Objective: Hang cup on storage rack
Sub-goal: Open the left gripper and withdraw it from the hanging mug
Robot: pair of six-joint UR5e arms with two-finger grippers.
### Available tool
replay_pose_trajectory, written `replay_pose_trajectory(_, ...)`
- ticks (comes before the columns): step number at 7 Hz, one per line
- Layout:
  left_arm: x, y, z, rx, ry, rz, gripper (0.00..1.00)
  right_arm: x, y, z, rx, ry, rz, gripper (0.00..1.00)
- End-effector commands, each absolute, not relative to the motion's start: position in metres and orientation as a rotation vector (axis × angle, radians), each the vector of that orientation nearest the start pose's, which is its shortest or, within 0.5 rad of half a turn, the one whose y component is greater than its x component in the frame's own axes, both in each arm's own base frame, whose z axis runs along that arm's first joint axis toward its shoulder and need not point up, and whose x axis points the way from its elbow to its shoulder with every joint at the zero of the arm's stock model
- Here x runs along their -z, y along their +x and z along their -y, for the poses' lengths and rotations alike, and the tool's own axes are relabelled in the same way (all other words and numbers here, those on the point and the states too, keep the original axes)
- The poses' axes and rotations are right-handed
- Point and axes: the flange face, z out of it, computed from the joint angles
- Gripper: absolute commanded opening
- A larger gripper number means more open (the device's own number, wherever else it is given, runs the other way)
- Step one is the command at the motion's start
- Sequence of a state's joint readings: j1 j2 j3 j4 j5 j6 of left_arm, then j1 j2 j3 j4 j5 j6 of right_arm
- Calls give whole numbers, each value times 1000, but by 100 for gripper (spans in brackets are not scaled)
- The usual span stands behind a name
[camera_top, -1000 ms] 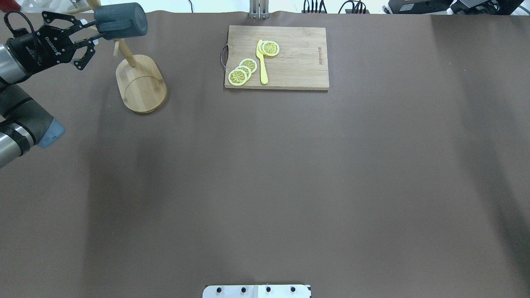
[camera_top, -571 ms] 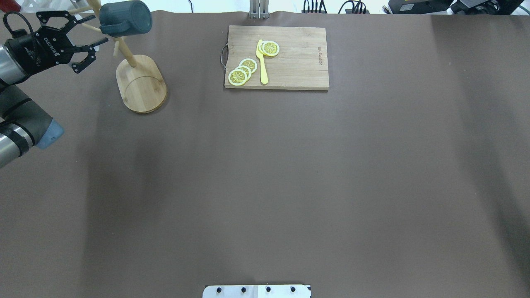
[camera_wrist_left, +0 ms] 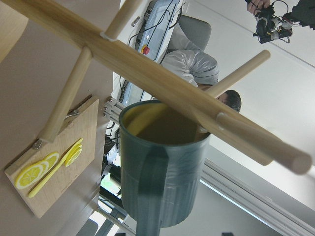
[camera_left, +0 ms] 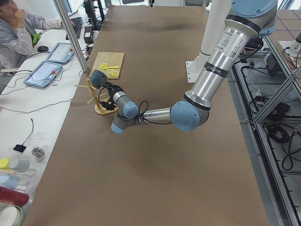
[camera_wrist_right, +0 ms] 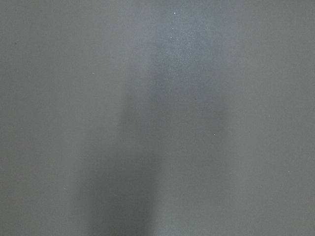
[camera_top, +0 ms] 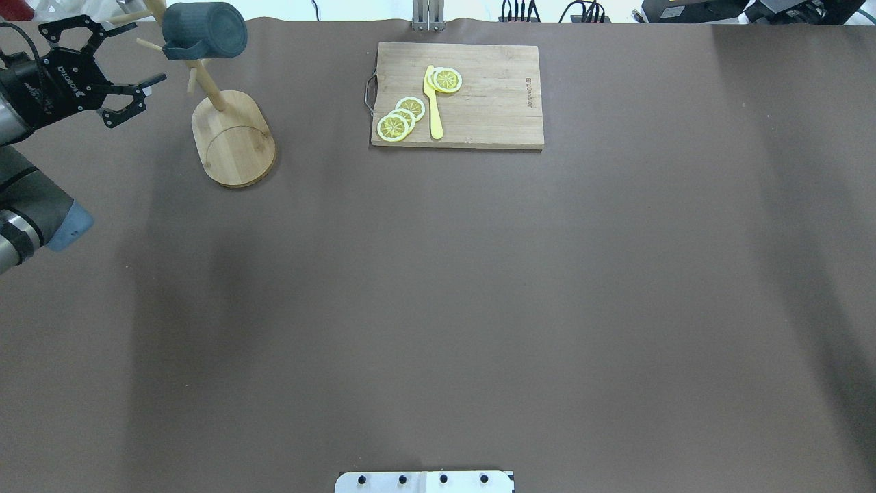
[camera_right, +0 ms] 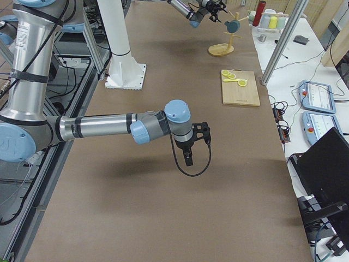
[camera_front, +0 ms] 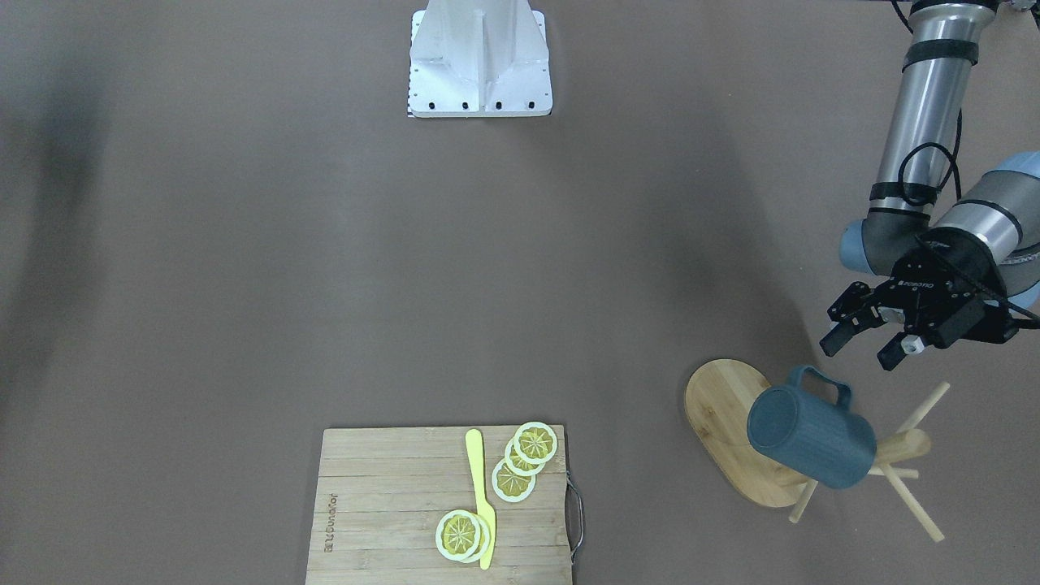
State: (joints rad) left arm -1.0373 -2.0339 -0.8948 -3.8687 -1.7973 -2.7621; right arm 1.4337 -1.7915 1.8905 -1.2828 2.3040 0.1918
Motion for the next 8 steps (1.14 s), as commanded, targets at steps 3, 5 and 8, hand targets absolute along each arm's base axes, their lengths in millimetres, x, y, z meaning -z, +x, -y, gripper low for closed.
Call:
replay_pose_trajectory(3, -515, 141, 546, 970, -7, -2218, 97, -571, 12, 422, 81, 242, 773, 100)
replay_pose_trajectory(5, -522, 100, 544, 854, 253, -2136, 97, -572, 13, 422, 81, 246, 767, 100)
replay_pose_trajectory(8, -493, 57, 560, 728, 628, -1894, 97, -575, 15, 426, 73, 251, 738, 100)
